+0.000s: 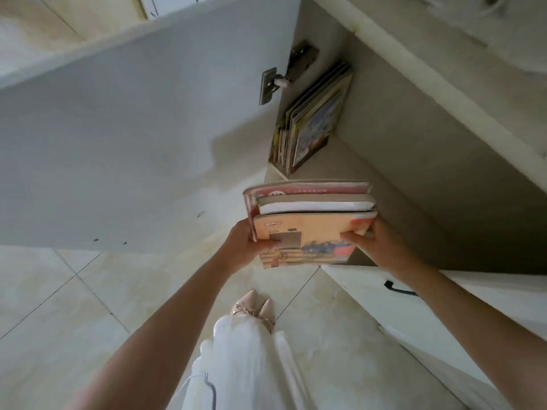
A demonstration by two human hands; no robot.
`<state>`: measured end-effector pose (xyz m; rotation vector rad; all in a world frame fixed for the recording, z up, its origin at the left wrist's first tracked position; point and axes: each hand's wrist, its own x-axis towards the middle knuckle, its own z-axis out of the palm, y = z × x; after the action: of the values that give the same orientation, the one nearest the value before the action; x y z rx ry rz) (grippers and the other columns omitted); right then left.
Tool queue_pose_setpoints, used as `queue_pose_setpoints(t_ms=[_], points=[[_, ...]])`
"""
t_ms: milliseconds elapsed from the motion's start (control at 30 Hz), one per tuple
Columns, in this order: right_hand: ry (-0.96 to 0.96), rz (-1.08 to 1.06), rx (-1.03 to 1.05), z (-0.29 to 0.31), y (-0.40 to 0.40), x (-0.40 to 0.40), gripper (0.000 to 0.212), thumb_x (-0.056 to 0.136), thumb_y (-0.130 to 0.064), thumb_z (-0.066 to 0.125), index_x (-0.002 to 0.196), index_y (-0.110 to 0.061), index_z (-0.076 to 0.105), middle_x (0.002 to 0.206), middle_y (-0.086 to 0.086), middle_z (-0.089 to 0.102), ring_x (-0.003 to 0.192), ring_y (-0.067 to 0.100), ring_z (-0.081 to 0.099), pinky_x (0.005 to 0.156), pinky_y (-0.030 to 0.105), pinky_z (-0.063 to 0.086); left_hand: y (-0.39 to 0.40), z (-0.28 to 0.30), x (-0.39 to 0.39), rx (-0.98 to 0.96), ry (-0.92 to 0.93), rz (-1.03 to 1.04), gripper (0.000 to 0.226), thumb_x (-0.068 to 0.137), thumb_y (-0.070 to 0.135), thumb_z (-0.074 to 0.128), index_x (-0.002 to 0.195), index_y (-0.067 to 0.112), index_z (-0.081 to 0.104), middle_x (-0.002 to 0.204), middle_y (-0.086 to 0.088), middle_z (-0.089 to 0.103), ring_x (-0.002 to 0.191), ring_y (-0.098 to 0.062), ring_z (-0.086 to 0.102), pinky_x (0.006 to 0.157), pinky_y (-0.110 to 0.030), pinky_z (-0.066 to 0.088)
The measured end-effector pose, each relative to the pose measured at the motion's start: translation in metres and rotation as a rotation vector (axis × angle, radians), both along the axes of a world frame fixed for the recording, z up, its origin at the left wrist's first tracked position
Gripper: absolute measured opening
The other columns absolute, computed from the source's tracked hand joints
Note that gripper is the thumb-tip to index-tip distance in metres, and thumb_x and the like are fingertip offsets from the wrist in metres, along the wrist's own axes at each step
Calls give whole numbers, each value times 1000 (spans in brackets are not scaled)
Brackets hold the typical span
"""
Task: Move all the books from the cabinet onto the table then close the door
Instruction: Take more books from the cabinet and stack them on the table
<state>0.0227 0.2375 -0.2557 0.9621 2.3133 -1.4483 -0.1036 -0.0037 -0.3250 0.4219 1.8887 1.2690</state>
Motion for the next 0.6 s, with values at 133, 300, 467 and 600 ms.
queue_pose_setpoints(t_ms=[133, 300, 467, 600], points=[[16, -39, -103, 43, -33, 24, 32, 84, -9, 68, 112, -8, 53, 94, -8, 64, 79, -5, 64, 71, 14, 52, -39, 74, 28, 22, -50, 51, 48, 68, 21, 76, 114, 23, 63, 107, 14, 70, 96, 5, 66, 86, -23, 55], [96, -56, -222, 96, -87, 42, 46, 89, -19, 63, 128, -24, 40, 114, -8, 61, 102, 5, 61, 88, 28, 49, -88, 147, 66, 31, -80, 322, 41, 84, 15, 73, 119, 18, 53, 110, 4, 71, 97, -15, 70, 75, -29, 60], [195, -58, -207, 135, -149, 51, 43, 91, -30, 59, 131, -31, 41, 121, -13, 60, 110, 6, 59, 85, 21, 51, -126, 193, 107, -23, -134, 637, 24, 90, 27, 65, 113, 30, 56, 105, 2, 72, 81, -17, 74, 68, -38, 61], [208, 54, -104, 154, -189, 55, 63, 81, -19, 74, 134, -26, 40, 123, -7, 59, 112, 8, 57, 88, 21, 49, -162, 215, 141, 40, -238, 766, 34, 94, 25, 60, 126, 25, 51, 113, -4, 68, 86, -25, 74, 68, -43, 62]])
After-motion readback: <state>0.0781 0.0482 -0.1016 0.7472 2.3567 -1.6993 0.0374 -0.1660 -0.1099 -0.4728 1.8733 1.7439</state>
